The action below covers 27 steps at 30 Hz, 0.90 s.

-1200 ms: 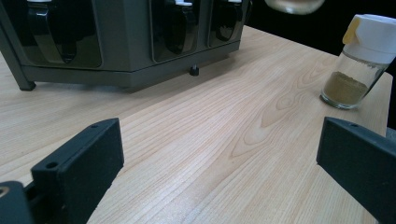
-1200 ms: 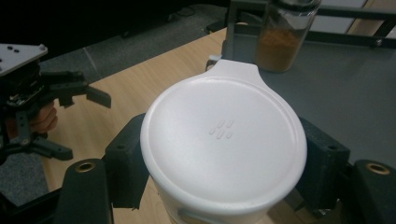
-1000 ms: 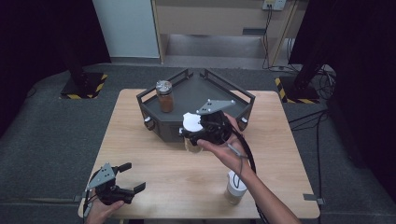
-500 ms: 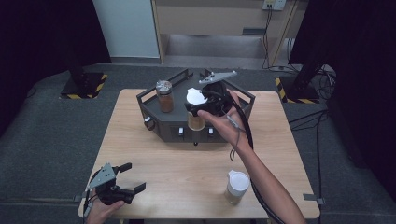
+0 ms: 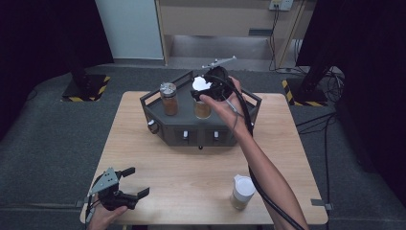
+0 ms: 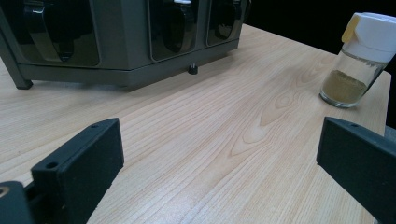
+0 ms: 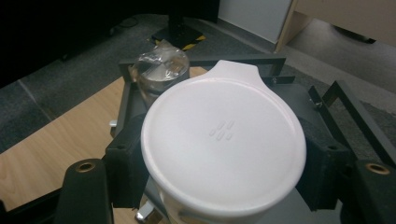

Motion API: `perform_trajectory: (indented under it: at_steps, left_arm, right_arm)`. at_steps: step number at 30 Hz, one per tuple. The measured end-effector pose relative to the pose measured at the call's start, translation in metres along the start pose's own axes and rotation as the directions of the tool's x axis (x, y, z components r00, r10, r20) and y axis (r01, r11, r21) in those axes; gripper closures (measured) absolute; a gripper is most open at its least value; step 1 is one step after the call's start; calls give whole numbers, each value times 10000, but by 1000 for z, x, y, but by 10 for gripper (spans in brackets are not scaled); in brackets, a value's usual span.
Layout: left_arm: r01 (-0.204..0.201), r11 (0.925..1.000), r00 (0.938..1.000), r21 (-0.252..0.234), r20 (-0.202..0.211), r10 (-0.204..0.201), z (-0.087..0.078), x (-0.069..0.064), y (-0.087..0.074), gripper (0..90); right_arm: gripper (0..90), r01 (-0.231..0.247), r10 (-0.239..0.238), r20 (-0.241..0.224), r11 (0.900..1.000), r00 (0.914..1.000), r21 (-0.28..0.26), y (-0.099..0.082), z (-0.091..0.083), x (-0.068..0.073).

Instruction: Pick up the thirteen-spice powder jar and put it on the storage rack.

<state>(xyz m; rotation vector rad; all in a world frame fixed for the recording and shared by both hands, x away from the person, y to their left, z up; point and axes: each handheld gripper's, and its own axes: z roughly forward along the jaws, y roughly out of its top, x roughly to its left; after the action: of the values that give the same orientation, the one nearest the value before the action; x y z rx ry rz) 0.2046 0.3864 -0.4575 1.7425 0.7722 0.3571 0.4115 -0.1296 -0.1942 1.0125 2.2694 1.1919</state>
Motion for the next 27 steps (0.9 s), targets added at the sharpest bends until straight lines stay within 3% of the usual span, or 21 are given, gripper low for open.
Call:
perform_trajectory:
  at_steps: [13, 27]
  left_arm:
    - [9, 10000, 10000, -18, 29, -9, 0, 1, 0, 0]
    - [-21, 10000, 10000, -6, 44, 21, 0, 1, 0, 0]
  right_arm:
    - [307, -410, 408, 689, 9992, 9968, 19, 11, 34, -5]
    - [307, -562, 537, 792, 9980, 9954, 295, 7, 61, -7]
